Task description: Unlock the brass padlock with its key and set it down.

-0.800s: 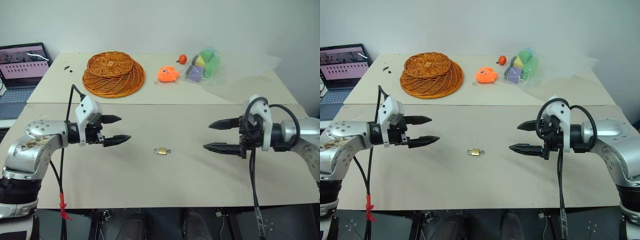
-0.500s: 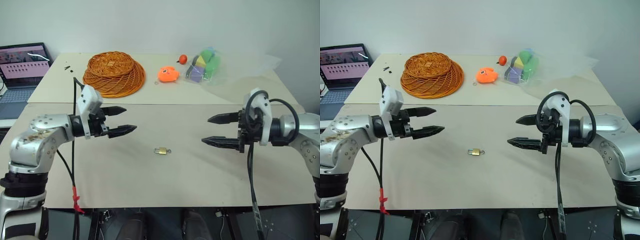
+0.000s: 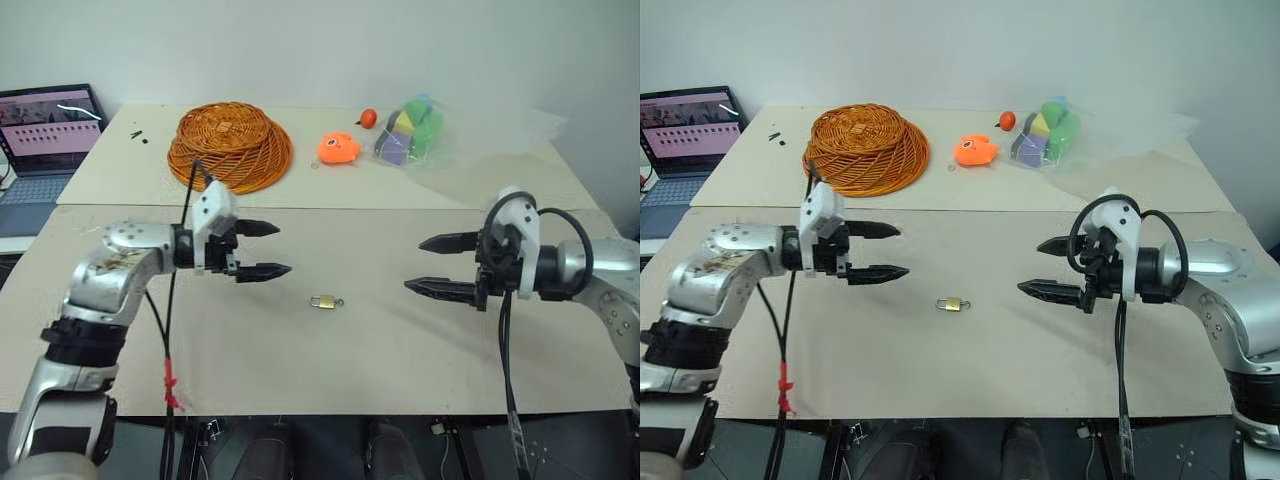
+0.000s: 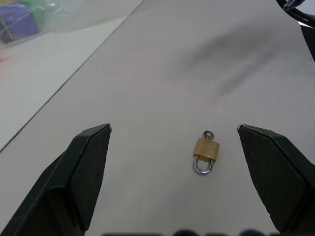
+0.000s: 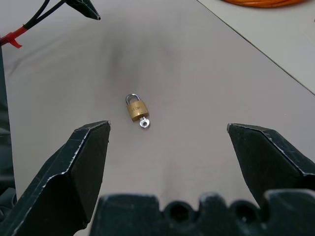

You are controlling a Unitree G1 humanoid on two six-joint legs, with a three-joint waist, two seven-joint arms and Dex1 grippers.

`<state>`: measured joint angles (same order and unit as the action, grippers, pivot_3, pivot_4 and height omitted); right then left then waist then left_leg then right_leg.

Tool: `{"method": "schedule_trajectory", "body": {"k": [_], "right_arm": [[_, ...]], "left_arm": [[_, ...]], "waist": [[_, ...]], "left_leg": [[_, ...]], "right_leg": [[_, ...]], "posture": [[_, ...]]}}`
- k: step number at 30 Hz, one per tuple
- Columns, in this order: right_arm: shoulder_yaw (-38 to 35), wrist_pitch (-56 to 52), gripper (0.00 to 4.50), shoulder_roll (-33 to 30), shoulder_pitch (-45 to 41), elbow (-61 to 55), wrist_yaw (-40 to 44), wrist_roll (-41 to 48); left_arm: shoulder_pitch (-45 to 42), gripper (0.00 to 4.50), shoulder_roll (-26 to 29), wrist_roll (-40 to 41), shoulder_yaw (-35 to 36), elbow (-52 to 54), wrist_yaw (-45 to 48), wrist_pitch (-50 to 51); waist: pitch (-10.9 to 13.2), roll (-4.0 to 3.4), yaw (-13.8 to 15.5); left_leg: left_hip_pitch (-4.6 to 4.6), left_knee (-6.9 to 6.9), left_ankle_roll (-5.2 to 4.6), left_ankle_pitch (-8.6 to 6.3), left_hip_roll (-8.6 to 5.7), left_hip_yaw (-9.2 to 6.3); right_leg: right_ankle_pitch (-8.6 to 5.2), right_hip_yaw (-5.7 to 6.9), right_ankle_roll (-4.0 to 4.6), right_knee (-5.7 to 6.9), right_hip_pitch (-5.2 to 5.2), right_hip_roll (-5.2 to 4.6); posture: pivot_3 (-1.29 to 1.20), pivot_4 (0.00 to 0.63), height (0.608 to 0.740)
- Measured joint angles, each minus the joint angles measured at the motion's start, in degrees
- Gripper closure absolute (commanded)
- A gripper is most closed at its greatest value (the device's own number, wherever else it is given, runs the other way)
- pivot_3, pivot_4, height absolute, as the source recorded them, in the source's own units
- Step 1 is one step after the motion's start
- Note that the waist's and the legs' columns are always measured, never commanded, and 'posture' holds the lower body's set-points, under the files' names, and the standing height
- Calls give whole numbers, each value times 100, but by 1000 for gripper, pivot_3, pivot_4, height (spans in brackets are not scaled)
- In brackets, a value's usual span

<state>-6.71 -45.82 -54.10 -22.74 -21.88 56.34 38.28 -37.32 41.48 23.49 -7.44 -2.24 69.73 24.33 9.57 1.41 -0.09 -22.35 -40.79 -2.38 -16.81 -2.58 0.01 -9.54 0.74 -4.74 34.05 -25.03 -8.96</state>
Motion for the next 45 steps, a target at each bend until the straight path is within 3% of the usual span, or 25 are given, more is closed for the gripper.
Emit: {"method": "schedule_trajectory", "body": {"k": [8, 16, 23, 37, 38, 39, 45], "right_arm": [[-460, -68, 0, -49, 520, -401, -364, 30], [-646, -106, 0, -47, 722, -606, -656, 92], [-785, -99, 0, -60, 872, -619, -677, 85], [-786, -8, 0, -60, 969, -600, -667, -27], [-783, 22, 0, -60, 963, -587, -663, -56], [-783, 40, 0, -60, 956, -574, -660, -90], [-783, 82, 0, -62, 955, -514, -637, -177]], "left_arm": [[-162, 123, -399, -483, -594, -546, 616, -567], [-286, 123, -1061, -1278, -1162, -1453, 604, -1486], [-403, 123, -1491, -1639, -1230, -1828, 486, -1837], [-446, 123, -1548, -2049, -1296, -2536, 481, -2325], [-452, 644, -1555, -2062, -1295, -2576, 495, -2411], [-455, 752, -1561, -2078, -1297, -2596, 518, -2476], [-488, 2835, -1609, -2136, -1297, -2770, 576, -2703]], "waist": [[0, 0, 12], [0, 1, 39], [0, 0, 53], [0, 0, 61], [0, 0, 61], [-1, 1, 60], [-1, 0, 64]], "left_leg": [[2, -3, -32, -18, 2, 0], [0, -6, -34, -19, 1, 0], [2, -12, -51, -29, 1, 0], [1, -14, -54, -31, 1, -1], [1, -14, -55, -31, 1, 0], [1, -14, -55, -31, 1, 0], [14, -20, -55, -31, 3, -1]], "right_leg": [[0, -1, 0, 4, 2, 1], [0, 1, -1, 2, 4, 1], [1, 1, -2, 3, 6, 1], [2, 1, -3, 2, 6, 1], [2, 0, -3, 2, 6, 0], [2, 0, -3, 2, 6, 0], [4, 0, -6, 3, 22, 1]], "posture": [[0, 150, 739], [0, 150, 739], [0, 150, 739], [0, 150, 739], [0, 150, 739], [0, 150, 739], [0, 150, 739]]}}
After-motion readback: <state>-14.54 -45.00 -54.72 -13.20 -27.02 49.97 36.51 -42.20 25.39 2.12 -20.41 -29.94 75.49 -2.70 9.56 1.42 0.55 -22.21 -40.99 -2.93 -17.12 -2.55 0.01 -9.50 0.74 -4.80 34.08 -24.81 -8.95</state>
